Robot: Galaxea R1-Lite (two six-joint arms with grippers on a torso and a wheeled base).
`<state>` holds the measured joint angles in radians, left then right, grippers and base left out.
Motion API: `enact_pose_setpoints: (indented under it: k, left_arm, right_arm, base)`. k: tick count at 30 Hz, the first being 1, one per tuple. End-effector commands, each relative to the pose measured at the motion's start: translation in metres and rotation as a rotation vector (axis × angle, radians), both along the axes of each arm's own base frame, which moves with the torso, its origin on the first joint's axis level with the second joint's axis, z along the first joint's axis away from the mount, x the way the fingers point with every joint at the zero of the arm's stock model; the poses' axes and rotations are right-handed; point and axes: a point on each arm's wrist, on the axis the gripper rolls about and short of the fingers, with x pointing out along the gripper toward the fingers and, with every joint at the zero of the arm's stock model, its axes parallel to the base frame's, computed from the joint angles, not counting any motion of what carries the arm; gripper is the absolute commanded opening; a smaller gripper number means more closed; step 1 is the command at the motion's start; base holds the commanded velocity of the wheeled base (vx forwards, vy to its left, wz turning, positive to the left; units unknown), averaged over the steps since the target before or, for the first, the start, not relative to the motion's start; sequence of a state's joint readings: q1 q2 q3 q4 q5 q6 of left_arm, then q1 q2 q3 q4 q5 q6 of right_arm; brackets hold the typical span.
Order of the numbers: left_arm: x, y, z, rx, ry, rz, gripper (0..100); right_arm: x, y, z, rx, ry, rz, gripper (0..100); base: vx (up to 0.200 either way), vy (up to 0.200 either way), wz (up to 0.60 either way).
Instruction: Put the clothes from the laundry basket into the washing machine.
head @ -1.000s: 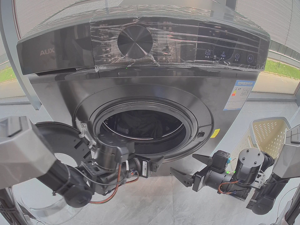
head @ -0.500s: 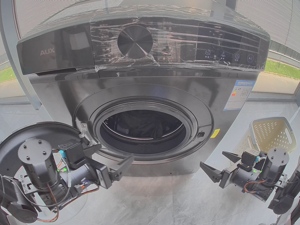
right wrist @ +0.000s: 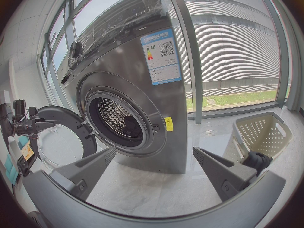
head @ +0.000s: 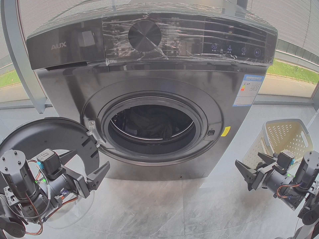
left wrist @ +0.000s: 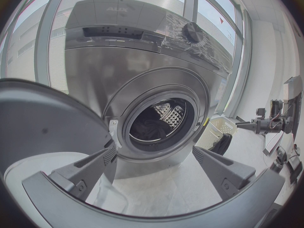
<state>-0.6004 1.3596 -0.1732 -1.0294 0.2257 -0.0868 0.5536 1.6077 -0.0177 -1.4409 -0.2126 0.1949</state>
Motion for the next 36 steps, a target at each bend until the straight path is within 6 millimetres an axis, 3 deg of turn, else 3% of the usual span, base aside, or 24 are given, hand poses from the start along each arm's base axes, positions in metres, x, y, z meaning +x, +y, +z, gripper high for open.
enact_pose_setpoints:
  k: [1,11,18,22,26,36]
  left_arm:
    - [-0.006,0.01,-0.002,0.013,-0.01,0.033,100]
    - [-0.025,0.026,-0.001,-0.006,-0.045,0.053,100]
    - [-0.058,0.054,-0.003,-0.048,-0.094,0.121,100]
    - [-0.081,0.067,-0.003,-0.052,-0.12,0.123,100]
    - [-0.111,0.082,-0.017,-0.043,-0.101,0.126,100]
    - [-0.134,0.095,-0.036,-0.053,-0.076,0.312,100]
  right_arm:
    - [-0.007,-0.005,0.004,0.009,-0.01,-0.007,100]
    - [-0.026,-0.015,0.012,0.0,-0.002,-0.055,100]
    - [-0.069,-0.045,0.023,0.003,-0.007,-0.104,100]
    - [-0.086,-0.058,0.022,0.024,-0.009,-0.131,100]
    - [-0.105,-0.075,0.017,0.025,-0.009,-0.213,100]
    - [-0.151,-0.095,0.006,-0.025,-0.175,-0.372,100]
  base:
    - [-0.2,0.0,0.0]
    - [-0.2,0.0,0.0]
    - [-0.2,0.0,0.0]
    - [0.0,0.0,0.0]
    - [0.0,0.0,0.0]
    - [0.0,0.0,0.0]
